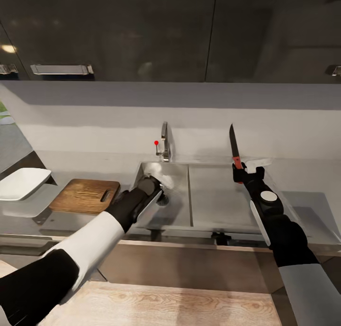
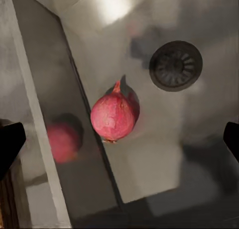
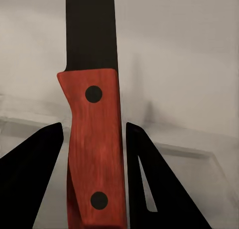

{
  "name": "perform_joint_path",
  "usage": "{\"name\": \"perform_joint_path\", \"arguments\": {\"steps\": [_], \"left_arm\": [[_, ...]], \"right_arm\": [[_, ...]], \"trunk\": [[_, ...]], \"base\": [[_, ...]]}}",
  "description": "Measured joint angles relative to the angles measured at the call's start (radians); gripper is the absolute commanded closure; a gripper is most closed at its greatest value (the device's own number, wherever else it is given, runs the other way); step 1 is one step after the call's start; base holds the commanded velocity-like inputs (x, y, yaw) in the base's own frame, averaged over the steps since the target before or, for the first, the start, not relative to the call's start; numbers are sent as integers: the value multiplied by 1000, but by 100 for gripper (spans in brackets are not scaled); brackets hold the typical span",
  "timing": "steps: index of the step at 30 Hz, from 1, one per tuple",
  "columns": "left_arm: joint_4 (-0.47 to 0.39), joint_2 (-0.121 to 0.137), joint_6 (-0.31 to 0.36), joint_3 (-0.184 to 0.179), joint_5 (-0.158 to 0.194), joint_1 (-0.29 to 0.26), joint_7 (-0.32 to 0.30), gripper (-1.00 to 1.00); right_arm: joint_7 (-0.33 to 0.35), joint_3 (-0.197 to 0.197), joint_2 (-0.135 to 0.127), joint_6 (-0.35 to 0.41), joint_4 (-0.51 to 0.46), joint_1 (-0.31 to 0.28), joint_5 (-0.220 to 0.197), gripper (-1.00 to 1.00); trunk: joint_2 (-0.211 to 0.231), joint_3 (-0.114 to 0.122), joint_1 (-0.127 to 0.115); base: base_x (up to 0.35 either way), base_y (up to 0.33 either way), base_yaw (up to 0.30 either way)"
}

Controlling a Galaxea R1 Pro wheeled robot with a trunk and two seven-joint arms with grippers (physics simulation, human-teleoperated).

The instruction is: In the kitchen, take the Vidalia onion out of the sink, dice it on the chopping board with the paring knife, put the diced onion into the bowl on the countertop, then place both the paring knife and the chopping board into the sink.

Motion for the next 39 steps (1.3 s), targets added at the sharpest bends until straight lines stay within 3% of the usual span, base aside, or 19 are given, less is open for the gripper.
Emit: {"name": "perform_joint_path", "arguments": {"steps": [2, 6, 8, 9, 16, 20, 27, 39], "left_arm": [[3, 22, 5, -68, 0, -2, -12, -100], [5, 52, 6, -120, -1, -13, -74, -100], [5, 65, 6, -131, -1, -23, -117, -100], [6, 86, 4, -139, -2, -33, -168, -100], [3, 121, 3, -143, 1, -37, -188, -100], [-5, 127, 3, -148, 1, -37, -192, -100], [-18, 127, 3, -191, 3, -37, -207, -100], [-21, 127, 3, -198, 3, -37, -218, -100]], "right_arm": [[0, 0, 0, -1, 0, 0, 0, 100], [0, 1, 0, 0, 0, 0, 0, 100], [0, 1, 0, 0, 0, 0, 0, 100], [0, 1, 0, 0, 0, 0, 0, 100], [0, 1, 0, 0, 0, 0, 0, 100], [0, 1, 0, 0, 0, 0, 0, 100], [0, 1, 0, 0, 0, 0, 0, 100], [0, 1, 0, 0, 0, 0, 0, 100]], "trunk": [[0, 0, 0], [0, 0, 0], [0, 0, 0], [0, 0, 0], [0, 0, 0], [0, 0, 0], [0, -4, 0], [0, -9, -1]], "base": [[0, 0, 0], [0, 0, 0], [0, 0, 0], [0, 0, 0], [0, 0, 0], [0, 0, 0], [0, 0, 0], [196, -22, 0]]}}
